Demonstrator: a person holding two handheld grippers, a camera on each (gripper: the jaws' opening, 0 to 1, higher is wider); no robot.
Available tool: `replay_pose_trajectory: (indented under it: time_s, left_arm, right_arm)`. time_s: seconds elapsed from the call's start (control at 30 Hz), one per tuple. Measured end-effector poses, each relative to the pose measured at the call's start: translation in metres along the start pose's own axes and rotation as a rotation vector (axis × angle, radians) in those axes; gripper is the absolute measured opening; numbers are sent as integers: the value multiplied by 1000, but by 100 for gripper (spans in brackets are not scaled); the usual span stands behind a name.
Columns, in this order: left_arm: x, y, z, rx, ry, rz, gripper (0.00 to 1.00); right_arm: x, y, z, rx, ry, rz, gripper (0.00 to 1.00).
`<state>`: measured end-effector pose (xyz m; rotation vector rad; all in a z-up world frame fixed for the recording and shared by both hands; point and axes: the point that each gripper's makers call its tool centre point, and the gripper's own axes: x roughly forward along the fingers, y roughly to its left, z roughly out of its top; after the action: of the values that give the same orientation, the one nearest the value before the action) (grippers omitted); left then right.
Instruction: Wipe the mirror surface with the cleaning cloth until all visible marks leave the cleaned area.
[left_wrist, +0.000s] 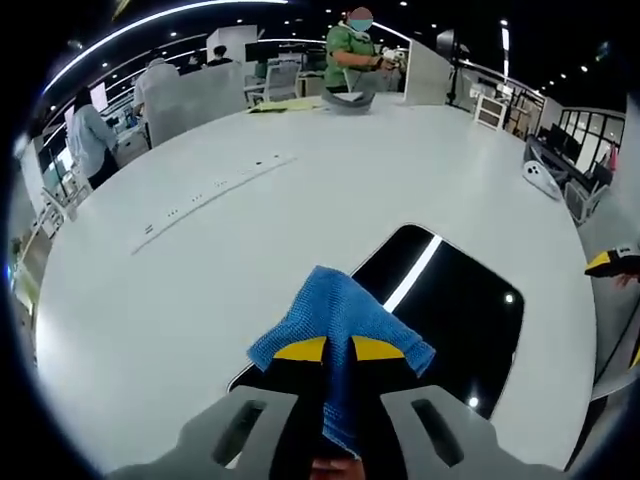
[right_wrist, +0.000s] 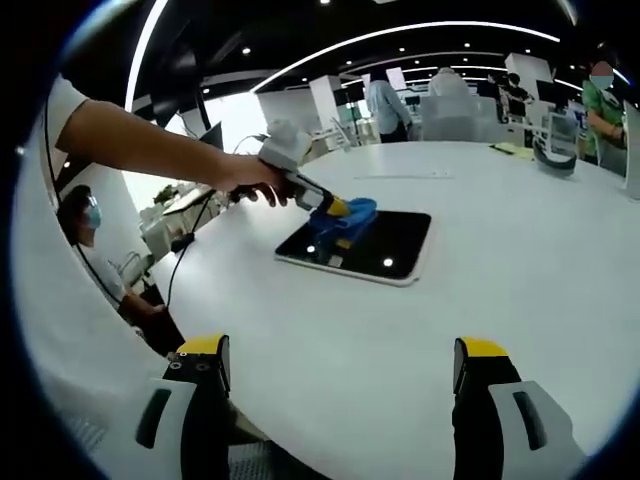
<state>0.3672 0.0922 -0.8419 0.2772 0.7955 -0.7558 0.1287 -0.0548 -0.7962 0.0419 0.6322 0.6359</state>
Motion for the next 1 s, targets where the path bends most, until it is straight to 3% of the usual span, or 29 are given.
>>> replay_pose_trajectory:
  time_s: [1.0]
  left_arm:
    - [5, 10, 6, 15, -17, -24, 6]
  right_arm:
    - [1, 3, 0, 12, 25, -24, 92]
